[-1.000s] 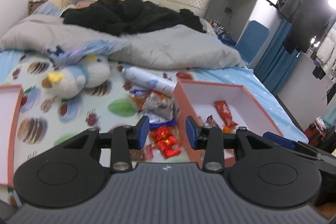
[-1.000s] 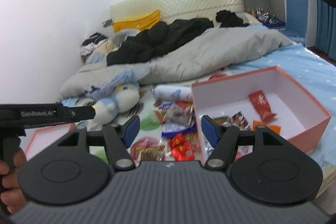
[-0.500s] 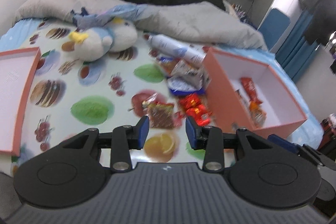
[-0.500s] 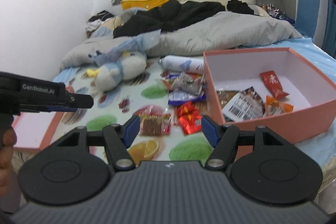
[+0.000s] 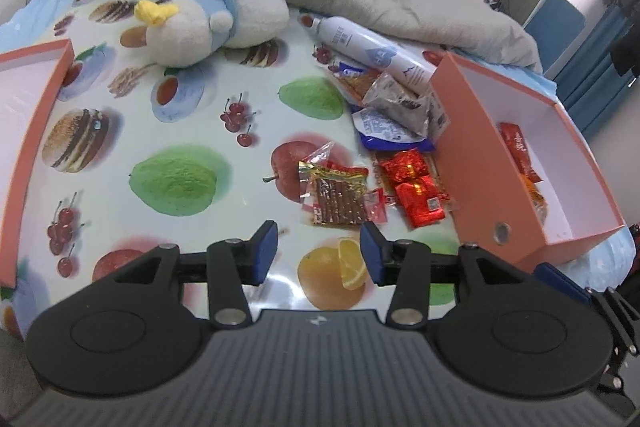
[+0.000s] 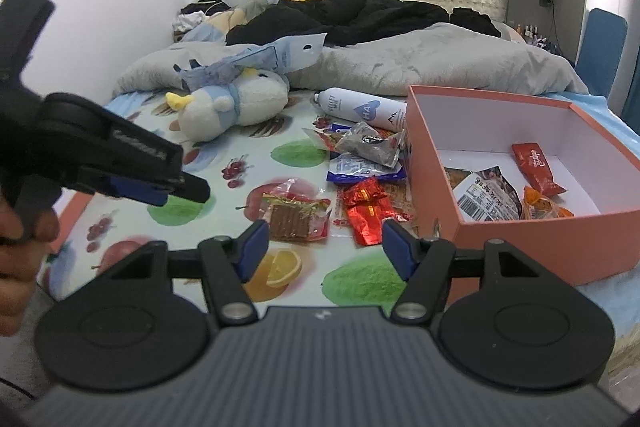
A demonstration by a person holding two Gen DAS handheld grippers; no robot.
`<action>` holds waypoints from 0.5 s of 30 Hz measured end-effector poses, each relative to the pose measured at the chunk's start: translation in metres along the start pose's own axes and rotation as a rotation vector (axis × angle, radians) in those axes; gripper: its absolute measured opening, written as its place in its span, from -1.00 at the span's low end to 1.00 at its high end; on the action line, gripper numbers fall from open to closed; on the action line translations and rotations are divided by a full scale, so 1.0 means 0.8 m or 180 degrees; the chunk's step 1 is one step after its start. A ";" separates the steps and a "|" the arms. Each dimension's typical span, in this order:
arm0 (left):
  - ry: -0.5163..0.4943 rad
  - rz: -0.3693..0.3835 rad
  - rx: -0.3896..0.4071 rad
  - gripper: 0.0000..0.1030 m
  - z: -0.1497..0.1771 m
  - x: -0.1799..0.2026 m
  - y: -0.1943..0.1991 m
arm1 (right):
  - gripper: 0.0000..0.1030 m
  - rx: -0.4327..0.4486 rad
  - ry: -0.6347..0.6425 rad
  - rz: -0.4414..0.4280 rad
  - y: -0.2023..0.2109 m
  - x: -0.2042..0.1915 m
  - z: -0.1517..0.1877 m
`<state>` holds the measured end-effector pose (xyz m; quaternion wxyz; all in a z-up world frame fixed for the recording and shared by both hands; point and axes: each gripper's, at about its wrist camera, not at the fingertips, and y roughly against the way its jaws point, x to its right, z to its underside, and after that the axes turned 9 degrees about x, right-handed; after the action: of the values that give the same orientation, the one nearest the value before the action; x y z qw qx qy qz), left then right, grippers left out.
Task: Organize snacks
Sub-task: 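Lower the right tool toward the red foil candies while the left tool approaches the jerky pack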
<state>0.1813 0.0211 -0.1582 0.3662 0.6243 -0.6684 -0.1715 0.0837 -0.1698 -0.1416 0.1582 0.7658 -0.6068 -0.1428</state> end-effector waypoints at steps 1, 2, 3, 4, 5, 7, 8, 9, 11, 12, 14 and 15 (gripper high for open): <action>0.0012 0.0014 -0.0024 0.06 -0.002 -0.001 -0.008 | 0.22 -0.0016 0.0003 -0.0007 -0.005 -0.001 0.001; 0.0023 0.0021 -0.0043 0.09 -0.003 -0.003 -0.015 | 0.19 -0.0034 0.0016 -0.0014 -0.010 -0.003 0.002; 0.0026 0.0023 -0.0057 0.11 -0.004 -0.004 -0.023 | 0.14 -0.0044 0.0033 -0.0014 -0.016 -0.005 0.002; 0.0019 0.0027 -0.0069 0.12 -0.005 -0.006 -0.031 | 0.13 -0.0050 0.0046 -0.0015 -0.021 -0.007 0.003; 0.0006 0.0032 -0.0084 0.14 -0.006 -0.007 -0.039 | 0.13 -0.0056 0.0057 -0.0020 -0.027 -0.009 0.004; -0.0006 0.0057 -0.0122 0.15 -0.007 -0.011 -0.055 | 0.11 -0.0075 0.0097 -0.0020 -0.038 -0.015 0.007; -0.0008 0.0066 -0.0132 0.15 -0.007 -0.013 -0.061 | 0.10 -0.0083 0.0117 -0.0019 -0.044 -0.018 0.008; -0.0014 0.0079 -0.0139 0.15 -0.007 -0.015 -0.068 | 0.08 -0.0090 0.0131 -0.0017 -0.049 -0.020 0.009; -0.0032 0.0106 -0.0163 0.15 -0.007 -0.019 -0.085 | 0.06 -0.0130 0.0142 -0.0011 -0.062 -0.025 0.010; -0.0049 0.0128 -0.0164 0.15 -0.006 -0.022 -0.091 | 0.04 -0.0135 0.0139 -0.0014 -0.066 -0.026 0.010; -0.0102 0.0151 -0.0189 0.15 -0.006 -0.026 -0.108 | 0.03 -0.0149 0.0215 0.0014 -0.079 -0.033 0.011; -0.0122 0.0156 -0.0198 0.15 -0.006 -0.027 -0.115 | 0.01 -0.0152 0.0264 0.0041 -0.086 -0.036 0.012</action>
<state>0.2488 0.0282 -0.2243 0.3767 0.5926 -0.6847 -0.1951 0.1338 -0.1279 -0.1779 0.2024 0.7631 -0.6010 -0.1243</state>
